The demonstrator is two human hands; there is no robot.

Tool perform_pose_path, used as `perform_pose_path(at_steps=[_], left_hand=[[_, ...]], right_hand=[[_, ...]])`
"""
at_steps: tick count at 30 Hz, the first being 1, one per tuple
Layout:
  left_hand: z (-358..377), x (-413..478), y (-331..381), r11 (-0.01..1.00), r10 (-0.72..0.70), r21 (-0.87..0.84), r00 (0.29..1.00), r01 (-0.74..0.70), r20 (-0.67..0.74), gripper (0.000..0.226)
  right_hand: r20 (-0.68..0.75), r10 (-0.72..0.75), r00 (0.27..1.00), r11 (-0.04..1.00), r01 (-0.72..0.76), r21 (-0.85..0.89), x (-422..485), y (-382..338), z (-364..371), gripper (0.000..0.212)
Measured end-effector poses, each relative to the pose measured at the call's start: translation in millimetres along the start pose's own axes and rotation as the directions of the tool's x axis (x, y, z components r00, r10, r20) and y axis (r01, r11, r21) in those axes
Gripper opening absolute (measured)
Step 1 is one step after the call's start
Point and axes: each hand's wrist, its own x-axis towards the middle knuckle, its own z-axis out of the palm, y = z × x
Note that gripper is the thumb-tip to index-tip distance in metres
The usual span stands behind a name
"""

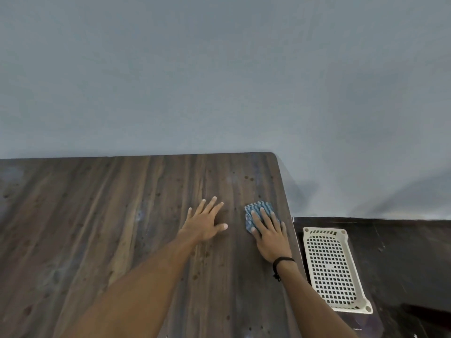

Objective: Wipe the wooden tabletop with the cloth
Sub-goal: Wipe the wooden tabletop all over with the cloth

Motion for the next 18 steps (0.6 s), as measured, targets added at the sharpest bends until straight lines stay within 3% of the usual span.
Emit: perform_pose_path(at_steps=[5,8,12,18], left_hand=[[6,9,-16,1.0,0.028,0.001,0.999,-0.028,-0.045,0.083],[9,20,-19,0.998,0.064,-0.003,0.991,-0.064,-0.114,0.083],[7,48,-17,0.988,0.146,0.067,0.984,-0.14,-0.097,0.079],[10,80,-19,0.985,0.155,0.086,0.987,-0.151,-0.046,0.079]], right_hand=[[-0.137,0.193,0.972,0.981,-0.191,0.024,-12,-19,12,0.06],[-0.243,0.232,0.942,0.97,-0.242,-0.013,-15,-21,23,0.059],[-0.296,0.322,0.899,0.945,-0.324,0.043,13,-7,16,0.063],[-0.249,0.2,0.948,0.973,-0.222,-0.064,29,2,29,0.066]])
